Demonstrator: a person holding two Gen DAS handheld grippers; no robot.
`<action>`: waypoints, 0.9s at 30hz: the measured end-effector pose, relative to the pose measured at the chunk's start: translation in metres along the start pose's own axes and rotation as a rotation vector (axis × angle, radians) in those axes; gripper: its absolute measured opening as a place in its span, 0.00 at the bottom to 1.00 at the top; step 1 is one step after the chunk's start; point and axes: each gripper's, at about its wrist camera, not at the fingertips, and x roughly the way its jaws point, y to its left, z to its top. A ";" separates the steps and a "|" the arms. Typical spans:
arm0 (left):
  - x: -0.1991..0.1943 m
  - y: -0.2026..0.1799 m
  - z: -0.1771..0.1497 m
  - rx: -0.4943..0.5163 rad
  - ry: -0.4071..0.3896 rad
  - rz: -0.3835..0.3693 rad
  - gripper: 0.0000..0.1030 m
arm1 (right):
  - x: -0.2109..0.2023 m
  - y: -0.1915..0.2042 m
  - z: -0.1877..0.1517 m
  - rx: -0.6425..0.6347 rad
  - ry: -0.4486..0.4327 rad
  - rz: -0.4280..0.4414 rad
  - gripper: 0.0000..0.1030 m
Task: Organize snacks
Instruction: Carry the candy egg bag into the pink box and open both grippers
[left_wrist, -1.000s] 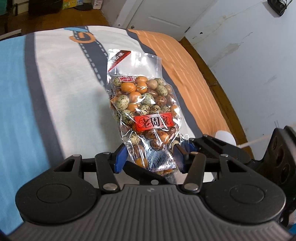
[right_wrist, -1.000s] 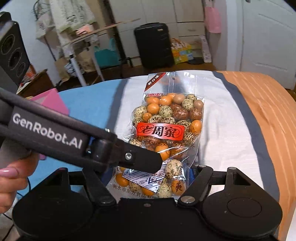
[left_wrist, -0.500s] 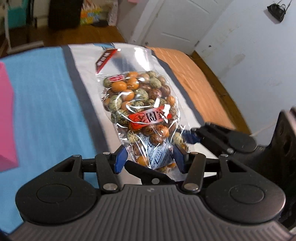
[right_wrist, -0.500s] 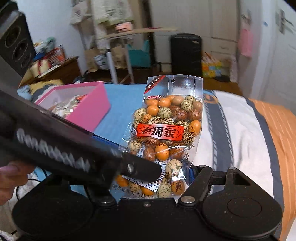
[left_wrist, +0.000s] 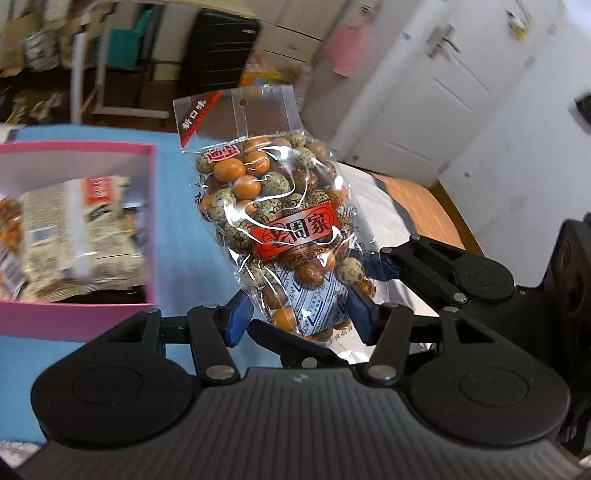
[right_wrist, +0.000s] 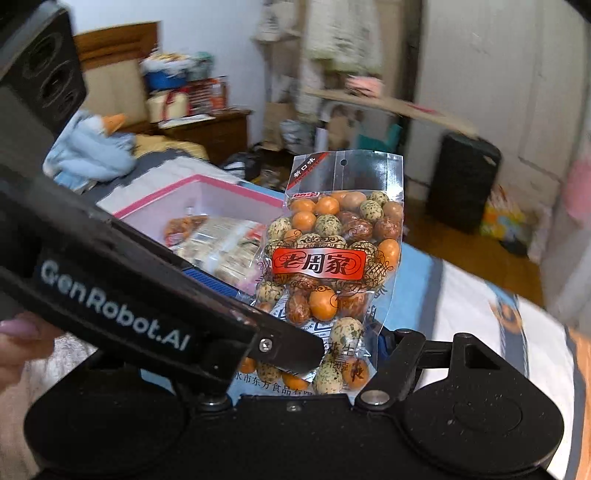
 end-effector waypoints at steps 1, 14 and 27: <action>-0.001 0.012 0.001 -0.029 -0.004 0.009 0.52 | 0.009 0.007 0.003 -0.017 -0.001 0.015 0.75; -0.034 0.123 0.028 -0.158 0.017 0.198 0.52 | 0.097 0.046 0.061 0.025 0.026 0.280 0.75; -0.024 0.208 0.048 -0.353 0.049 0.267 0.54 | 0.183 0.057 0.079 0.185 0.097 0.441 0.75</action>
